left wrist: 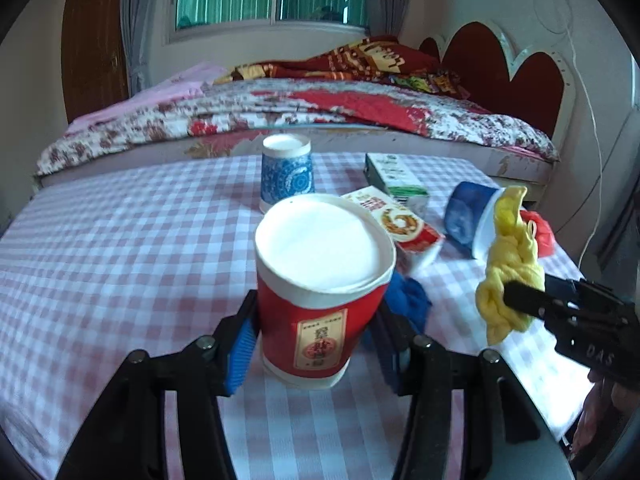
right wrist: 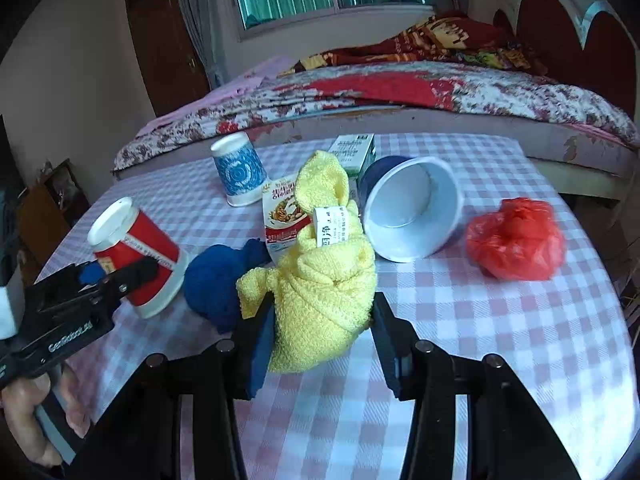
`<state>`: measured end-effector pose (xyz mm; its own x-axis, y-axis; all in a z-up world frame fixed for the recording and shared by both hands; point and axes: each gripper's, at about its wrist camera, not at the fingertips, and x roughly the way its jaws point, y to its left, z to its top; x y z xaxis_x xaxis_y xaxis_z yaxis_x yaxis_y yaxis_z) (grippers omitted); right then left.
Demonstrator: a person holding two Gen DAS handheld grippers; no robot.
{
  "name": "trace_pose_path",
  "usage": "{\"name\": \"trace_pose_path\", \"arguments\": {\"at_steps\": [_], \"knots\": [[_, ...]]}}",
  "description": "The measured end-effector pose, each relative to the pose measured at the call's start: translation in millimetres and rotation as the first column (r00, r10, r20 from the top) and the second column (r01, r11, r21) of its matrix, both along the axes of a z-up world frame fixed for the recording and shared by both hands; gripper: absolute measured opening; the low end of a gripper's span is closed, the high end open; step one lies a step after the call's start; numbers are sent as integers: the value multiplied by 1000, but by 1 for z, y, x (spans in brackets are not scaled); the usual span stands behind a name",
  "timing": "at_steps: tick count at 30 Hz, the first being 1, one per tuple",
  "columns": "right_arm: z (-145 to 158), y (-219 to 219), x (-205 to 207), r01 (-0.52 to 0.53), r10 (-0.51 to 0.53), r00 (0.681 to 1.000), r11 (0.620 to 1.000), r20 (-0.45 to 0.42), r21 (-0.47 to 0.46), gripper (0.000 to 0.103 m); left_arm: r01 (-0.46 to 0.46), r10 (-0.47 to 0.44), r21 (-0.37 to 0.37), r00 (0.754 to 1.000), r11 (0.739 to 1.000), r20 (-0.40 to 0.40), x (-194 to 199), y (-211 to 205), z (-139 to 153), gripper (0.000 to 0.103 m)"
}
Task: Collect trash
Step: 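Grasp the red paper cup with left tool while right tool grasps yellow cloth, then carry the red cup and yellow cloth toward the black bin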
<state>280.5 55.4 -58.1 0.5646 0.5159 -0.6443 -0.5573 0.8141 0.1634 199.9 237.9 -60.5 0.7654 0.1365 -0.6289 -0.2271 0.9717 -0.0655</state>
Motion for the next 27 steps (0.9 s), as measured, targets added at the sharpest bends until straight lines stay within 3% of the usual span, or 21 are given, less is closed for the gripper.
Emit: {"name": "trace_pose_path", "arguments": {"at_steps": [14,27], "knots": [[29,-93,-78,78,-82,994,996,78,44,48,83,-83,-2,995,997,46,-58,-72,13,53],[38,-191,-124,209,-217,970,974,105,85,48,215,-214,-3,974,977,76,-77,-149,23,53]]}}
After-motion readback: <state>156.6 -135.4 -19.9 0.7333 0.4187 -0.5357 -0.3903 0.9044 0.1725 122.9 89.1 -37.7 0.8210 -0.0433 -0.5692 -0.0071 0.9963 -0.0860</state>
